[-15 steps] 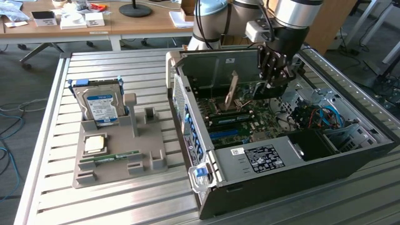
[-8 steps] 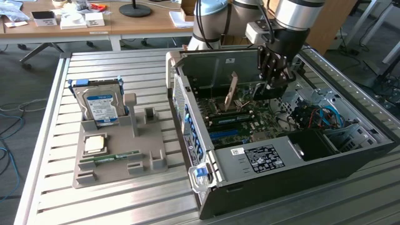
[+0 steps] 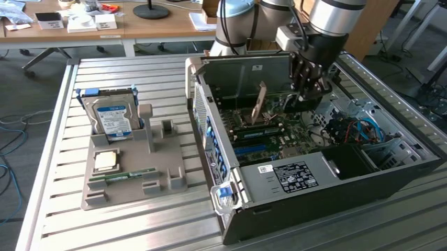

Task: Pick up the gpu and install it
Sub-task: 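Insert the gpu into the slot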

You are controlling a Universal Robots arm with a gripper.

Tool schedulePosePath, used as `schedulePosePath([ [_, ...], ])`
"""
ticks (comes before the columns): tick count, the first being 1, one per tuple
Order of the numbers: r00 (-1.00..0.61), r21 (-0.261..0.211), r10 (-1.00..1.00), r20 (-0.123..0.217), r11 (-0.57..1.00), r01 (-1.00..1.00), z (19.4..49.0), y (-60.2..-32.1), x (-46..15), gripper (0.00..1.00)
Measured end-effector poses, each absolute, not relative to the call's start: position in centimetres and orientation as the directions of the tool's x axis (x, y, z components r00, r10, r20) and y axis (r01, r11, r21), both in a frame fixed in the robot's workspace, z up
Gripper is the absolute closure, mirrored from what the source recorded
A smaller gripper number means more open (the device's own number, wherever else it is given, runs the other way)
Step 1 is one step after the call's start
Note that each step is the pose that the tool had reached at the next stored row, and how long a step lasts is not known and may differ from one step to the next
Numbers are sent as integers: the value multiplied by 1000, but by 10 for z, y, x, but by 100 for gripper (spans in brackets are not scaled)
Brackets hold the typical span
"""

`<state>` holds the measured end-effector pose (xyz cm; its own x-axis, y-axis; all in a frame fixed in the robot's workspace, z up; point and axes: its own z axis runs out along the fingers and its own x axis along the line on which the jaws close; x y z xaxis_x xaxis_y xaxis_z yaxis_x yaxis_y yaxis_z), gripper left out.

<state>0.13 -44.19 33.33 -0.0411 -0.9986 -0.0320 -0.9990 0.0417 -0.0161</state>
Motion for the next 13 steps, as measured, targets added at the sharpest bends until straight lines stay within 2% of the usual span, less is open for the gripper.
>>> schedulePosePath([
  [13,-52,-16,-998,-39,53,-998,333,-450,-8,73],
])
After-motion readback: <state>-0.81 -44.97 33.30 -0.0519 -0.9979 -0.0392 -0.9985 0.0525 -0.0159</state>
